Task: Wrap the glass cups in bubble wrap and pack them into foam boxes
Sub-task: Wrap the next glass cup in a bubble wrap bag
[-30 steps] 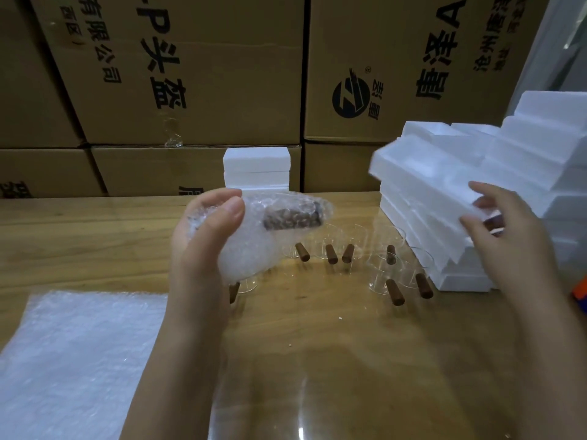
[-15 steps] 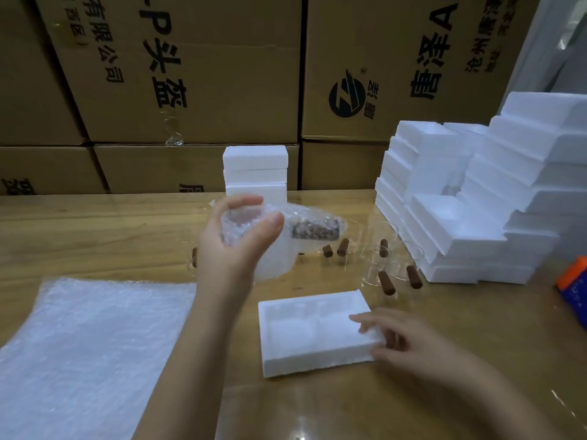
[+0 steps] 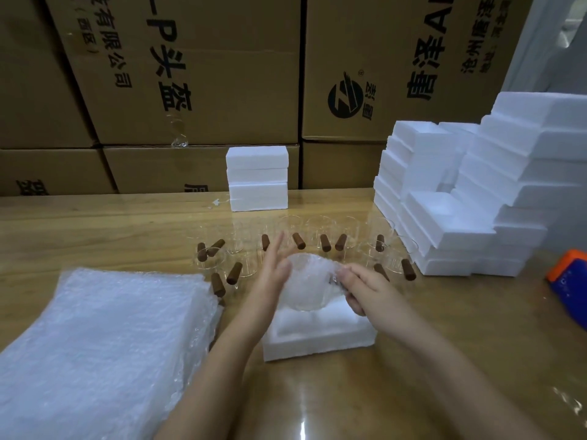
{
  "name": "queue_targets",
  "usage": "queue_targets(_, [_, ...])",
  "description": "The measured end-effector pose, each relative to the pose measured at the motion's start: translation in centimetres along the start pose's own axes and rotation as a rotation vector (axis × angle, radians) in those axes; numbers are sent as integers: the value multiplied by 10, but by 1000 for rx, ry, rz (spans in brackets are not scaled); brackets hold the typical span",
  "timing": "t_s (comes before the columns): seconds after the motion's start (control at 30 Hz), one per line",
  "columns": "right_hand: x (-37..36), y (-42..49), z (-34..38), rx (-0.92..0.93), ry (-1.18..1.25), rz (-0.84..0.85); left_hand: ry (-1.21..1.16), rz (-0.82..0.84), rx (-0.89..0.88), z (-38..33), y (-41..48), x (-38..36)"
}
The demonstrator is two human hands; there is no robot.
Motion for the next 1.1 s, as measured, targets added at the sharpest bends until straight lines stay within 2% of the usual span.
queue_targets(0.03, [0,2,-6,0,-64,-2,-56,-53,50,7,3,5])
queue_targets(0.1, [-4,4,-13,11,-163,32,-54,-175,-16,22,-8,13])
queue_targets(0.17, [-12,5,-21,5,-201,88,-121,-225,6,39,-20,17])
queue_targets(0.4, [-32,12,-25,34,-226,179,-175,-129,65,53,-20,12])
queue_targets(0.57, [-39,18,-34,7,-340,277,-182,-133,94,57,-19,13])
queue_targets(0.83, [-30,19,-27,151,-767,457,-58,-145,43,59,-19,14])
queue_targets(0.9, [-8,27,-16,167,-719,330,-64,-155,49,62,-18,16])
queue_targets(0.93, [11,31,-8,176,-658,166,-58,-158,50,63,-18,16])
queue_targets(1.0, [61,34,-1,170,-640,-268,-52,-158,53,64,-17,16])
queue_targets(1.03, [87,32,-3,134,-722,-446,-54,-157,60,64,-17,16])
queue_targets(1.07, [110,28,-7,76,-843,-556,-57,-160,67,64,-18,16])
queue_targets(1.1, [130,25,-15,-12,-959,-596,-60,-164,75,65,-18,15])
Point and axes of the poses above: each hand's wrist, its own y-axis towards the middle knuckle, its own x-axis out of the back of the hand, z = x × y, the point moved 4 cm from there along y, towards the middle knuckle, and after that the axes turned 6 degrees about x, right-handed, at the moved point
